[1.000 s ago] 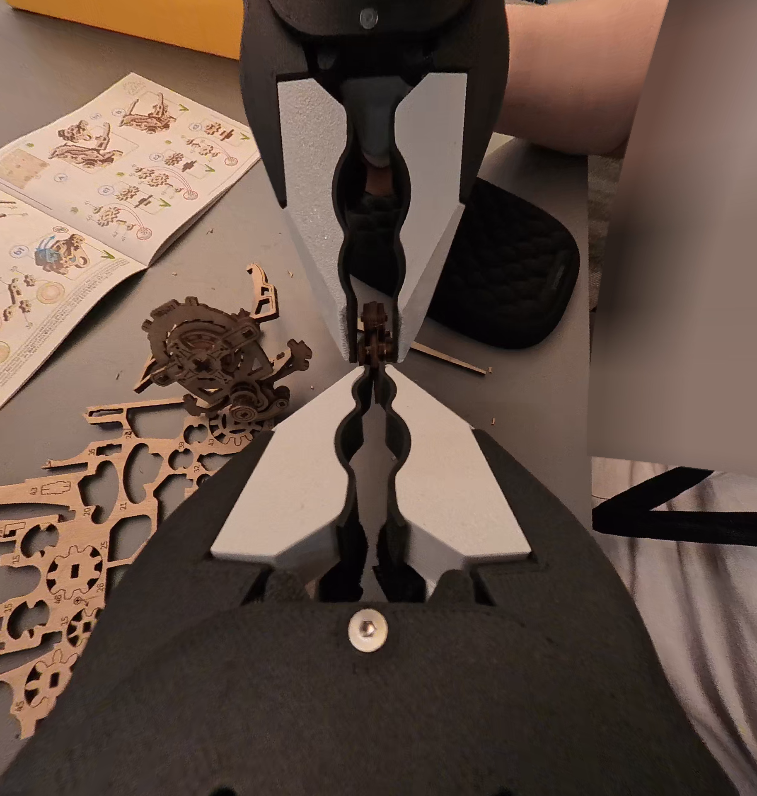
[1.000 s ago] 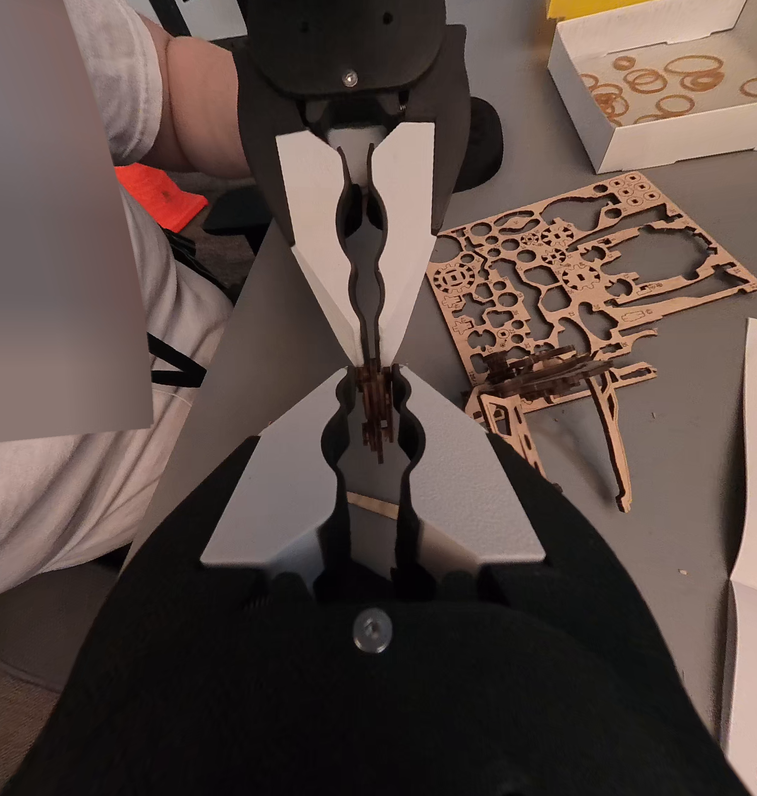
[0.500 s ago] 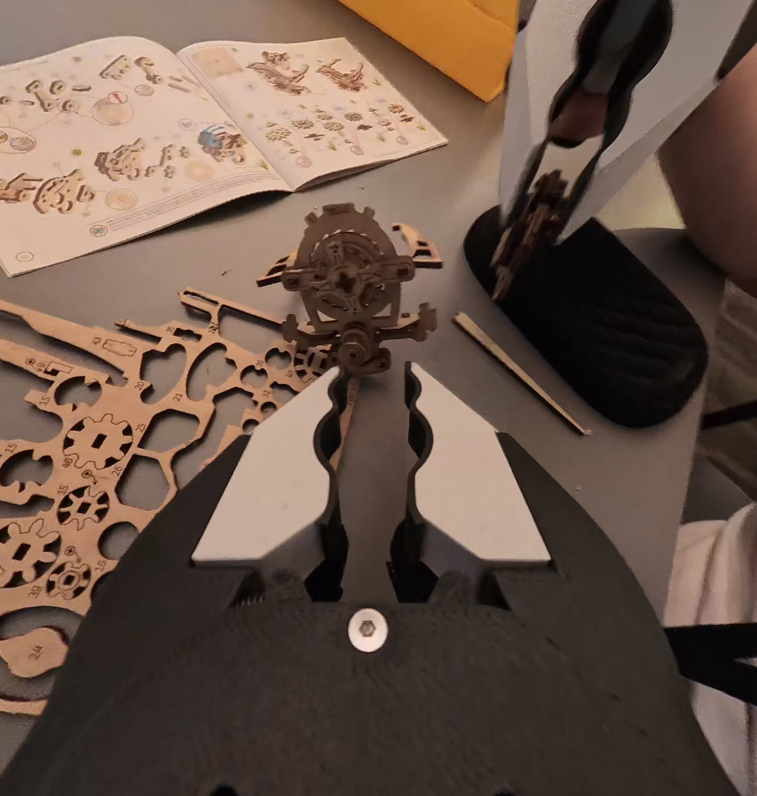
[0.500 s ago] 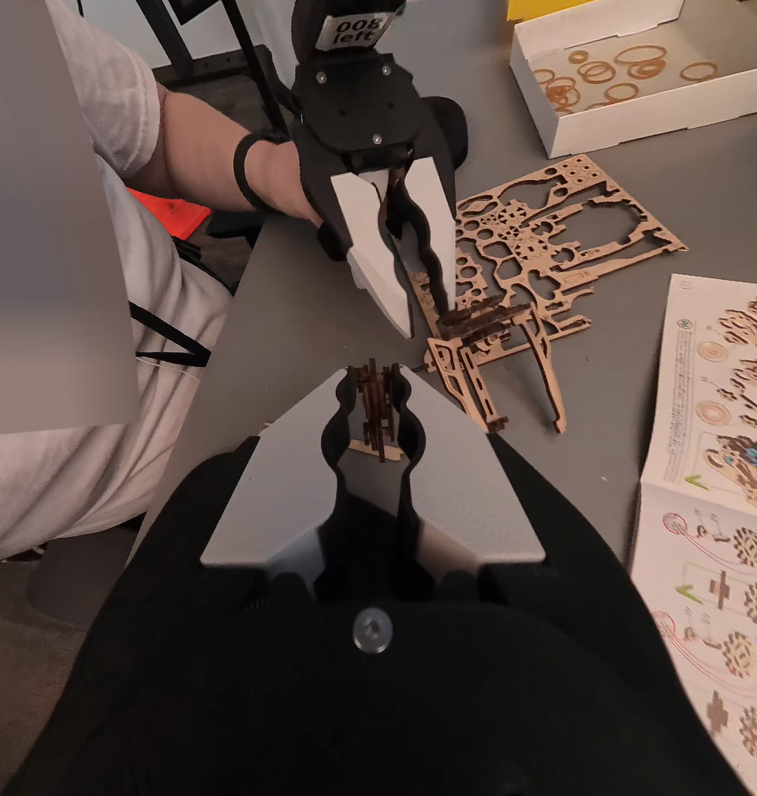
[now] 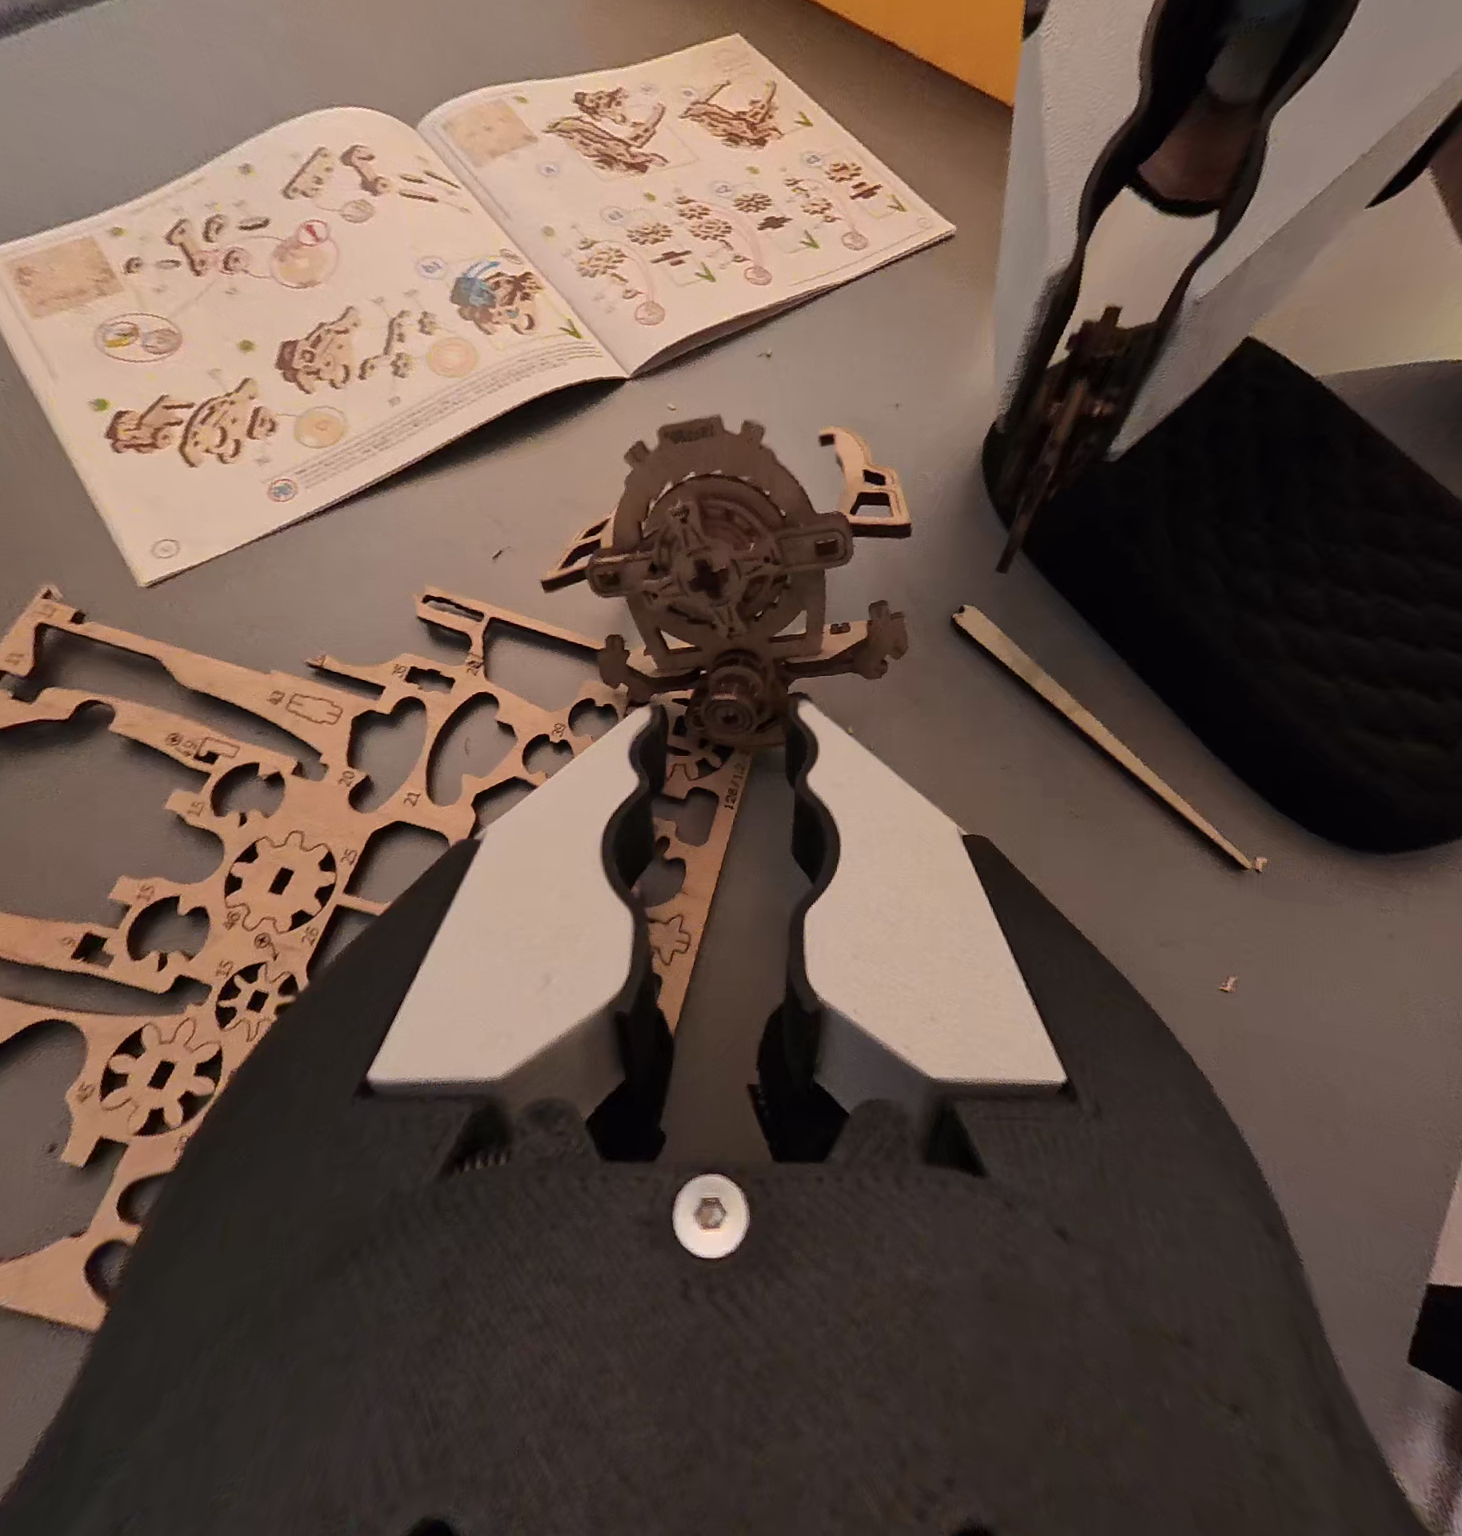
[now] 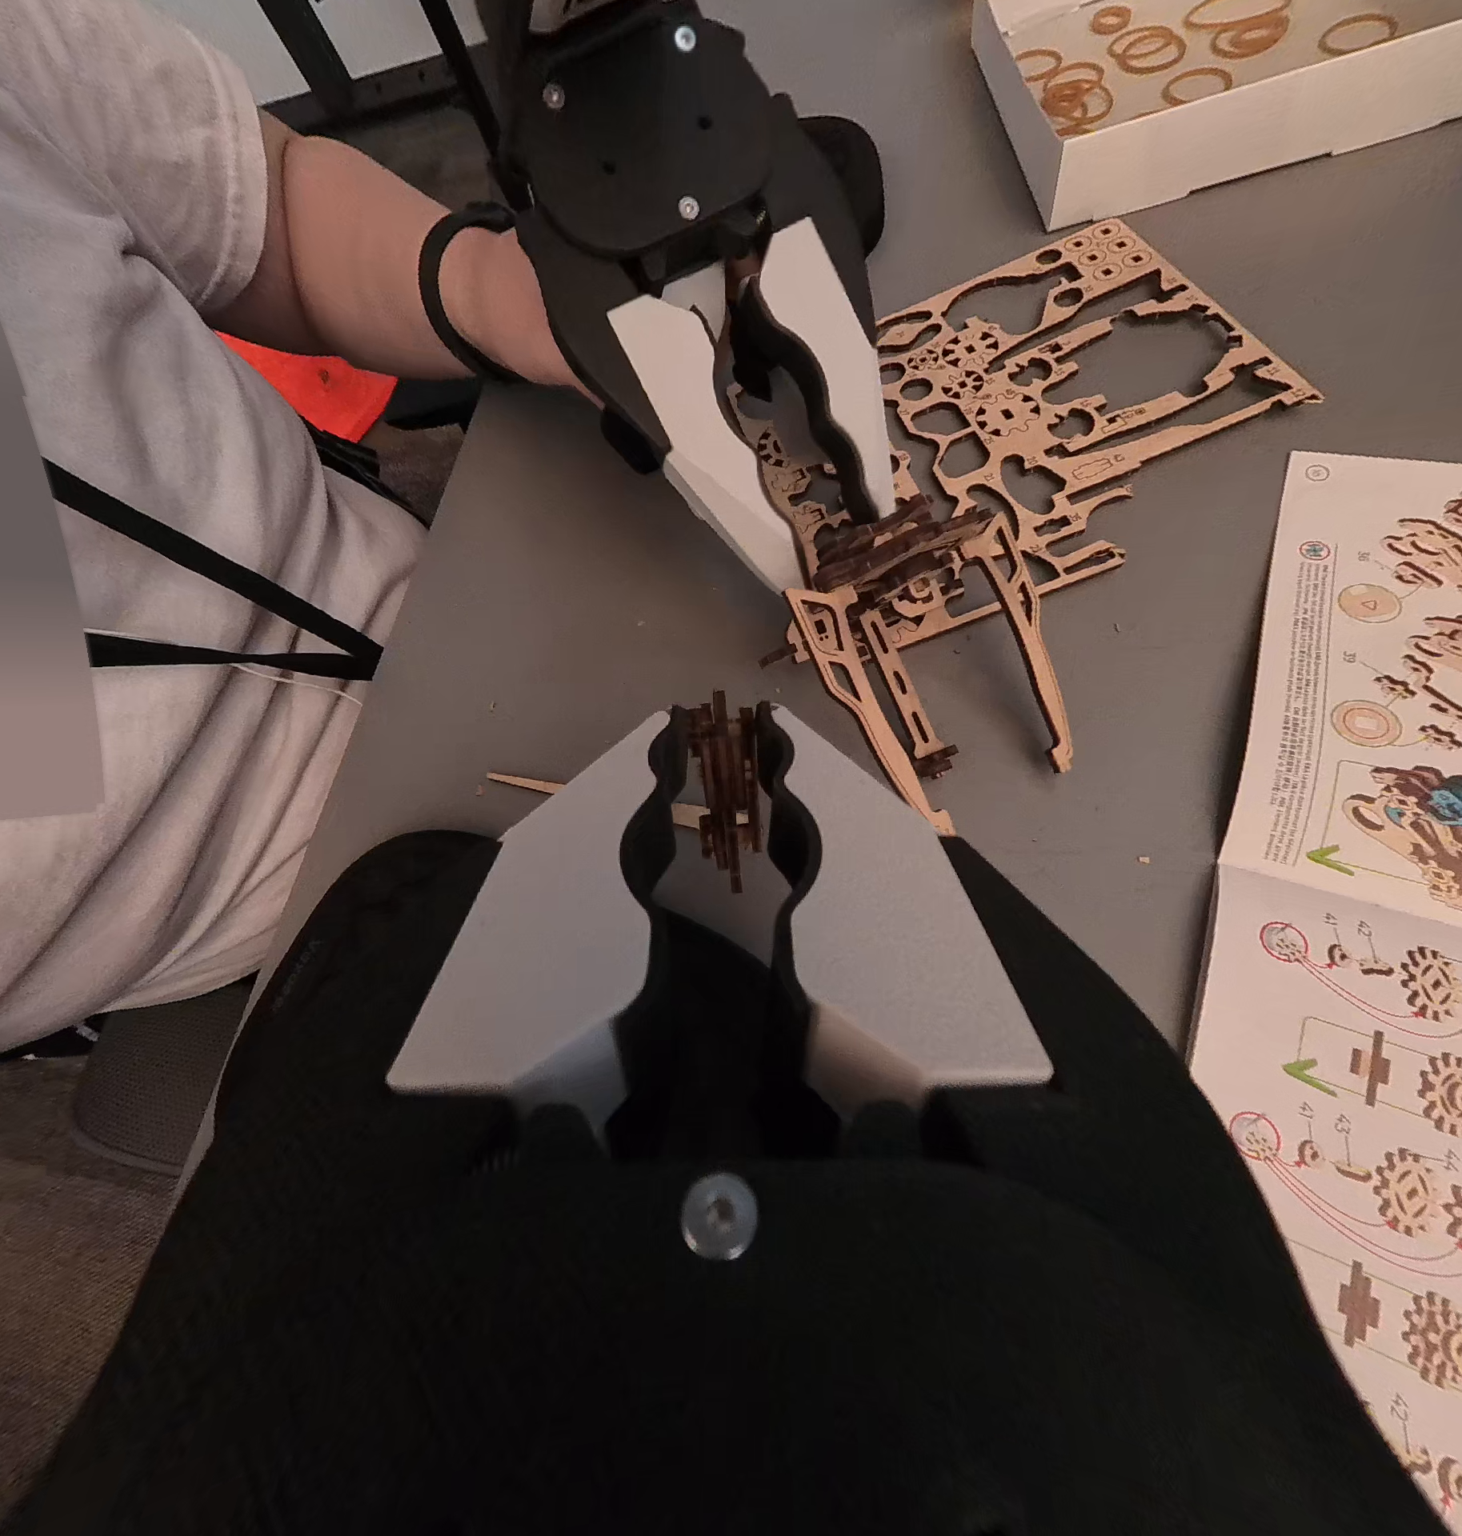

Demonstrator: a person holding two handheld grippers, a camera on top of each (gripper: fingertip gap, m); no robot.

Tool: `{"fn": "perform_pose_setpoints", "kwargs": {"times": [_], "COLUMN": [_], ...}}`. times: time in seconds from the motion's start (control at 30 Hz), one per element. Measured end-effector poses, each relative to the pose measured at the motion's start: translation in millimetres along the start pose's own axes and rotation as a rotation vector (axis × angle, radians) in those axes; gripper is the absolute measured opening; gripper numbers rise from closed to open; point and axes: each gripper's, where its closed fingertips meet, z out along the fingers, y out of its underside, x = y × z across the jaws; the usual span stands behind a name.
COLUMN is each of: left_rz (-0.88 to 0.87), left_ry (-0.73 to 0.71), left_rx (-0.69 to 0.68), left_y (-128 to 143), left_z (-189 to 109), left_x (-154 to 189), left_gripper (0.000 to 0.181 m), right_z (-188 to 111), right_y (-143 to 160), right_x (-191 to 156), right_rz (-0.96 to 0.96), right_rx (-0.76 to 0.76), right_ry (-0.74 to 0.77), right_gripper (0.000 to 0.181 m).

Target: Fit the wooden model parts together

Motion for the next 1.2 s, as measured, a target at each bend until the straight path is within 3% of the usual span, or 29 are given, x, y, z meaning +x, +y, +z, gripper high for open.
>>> {"fn": "perform_pose_setpoints", "kwargs": {"times": [0.03, 0.17, 0.27, 0.43, 0.53, 0.7, 0.83, 1.2], "left_rz": [0.002, 0.006, 0.033, 0.078, 0.104, 0.229, 0.257, 0.292], "left_ry": [0.008, 0.057, 0.122, 0.338, 0.456, 0.478, 0.521, 0.503], "left_rx": [0.000, 0.006, -0.002, 0.016, 0.001, -0.036, -0.033, -0.046], "left_y": [-1, -5, -7, -16, -20, -14, -10, -4], "left_z": [0, 3, 3, -13, -25, -23, -22, -15], "left_x": [1, 3, 3, 16, 28, 32, 39, 37], "left_gripper": [0.026, 0.011, 0.011, 0.011, 0.011, 0.011, 0.011, 0.011], "right_z": [0, 0, -8, -47, -54, -21, 9, 35], "right_y": [1, 6, 13, -5, -9, -27, -6, 0], "right_x": [0, 0, -6, 8, 21, 11, 7, -4], "right_rz": [0.000, 0.003, 0.010, 0.050, 0.040, 0.012, 0.069, 0.345], "right_rx": [-0.003, -0.023, -0.050, 0.074, 0.050, -0.003, -0.161, -0.100], "right_ry": [-0.001, -0.013, -0.075, -0.051, -0.030, -0.162, -0.166, -0.272], "right_gripper": [0.015, 0.015, 0.016, 0.015, 0.015, 0.015, 0.015, 0.014]}}
